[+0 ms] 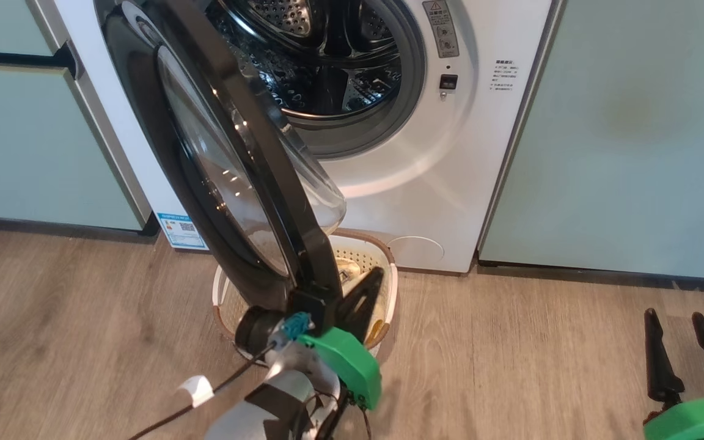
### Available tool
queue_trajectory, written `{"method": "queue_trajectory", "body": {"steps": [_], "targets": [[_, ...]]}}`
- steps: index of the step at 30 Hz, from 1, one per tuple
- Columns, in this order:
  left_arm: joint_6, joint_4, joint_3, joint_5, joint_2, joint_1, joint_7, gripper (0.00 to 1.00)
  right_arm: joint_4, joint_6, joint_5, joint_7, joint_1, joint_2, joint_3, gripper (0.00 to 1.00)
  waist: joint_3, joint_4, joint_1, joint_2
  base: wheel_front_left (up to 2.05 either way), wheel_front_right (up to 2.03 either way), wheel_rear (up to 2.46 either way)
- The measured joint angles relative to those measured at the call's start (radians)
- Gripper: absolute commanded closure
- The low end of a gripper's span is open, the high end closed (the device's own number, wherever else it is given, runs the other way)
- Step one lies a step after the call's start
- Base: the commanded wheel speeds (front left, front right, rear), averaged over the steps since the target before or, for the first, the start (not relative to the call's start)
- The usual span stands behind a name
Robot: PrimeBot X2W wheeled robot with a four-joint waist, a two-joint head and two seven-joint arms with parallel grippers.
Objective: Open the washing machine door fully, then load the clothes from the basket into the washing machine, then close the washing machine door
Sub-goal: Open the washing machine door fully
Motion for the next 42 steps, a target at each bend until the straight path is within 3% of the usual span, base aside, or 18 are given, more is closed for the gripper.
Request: {"method": "queue_trajectory", "body": {"steps": [22, 42], "targets": [[0.026, 0.008, 0.013, -0.014, -0.007, 0.004, -0.017, 1.0, 0.002, 0.0, 0.009, 0.0, 0.0, 0.0, 0.001, 0.0, -0.004, 0.04, 0.0, 0.0, 0.0, 0.0, 0.0], [0.034, -0.039, 0.003, -0.014, 0.012, 0.026, -0.005, 1.0, 0.003, 0.0, 0.009, 0.0, 0.0, 0.016, -0.002, 0.0, -0.011, 0.145, 0.0, 0.0, 0.0, 0.0, 0.0]]}}
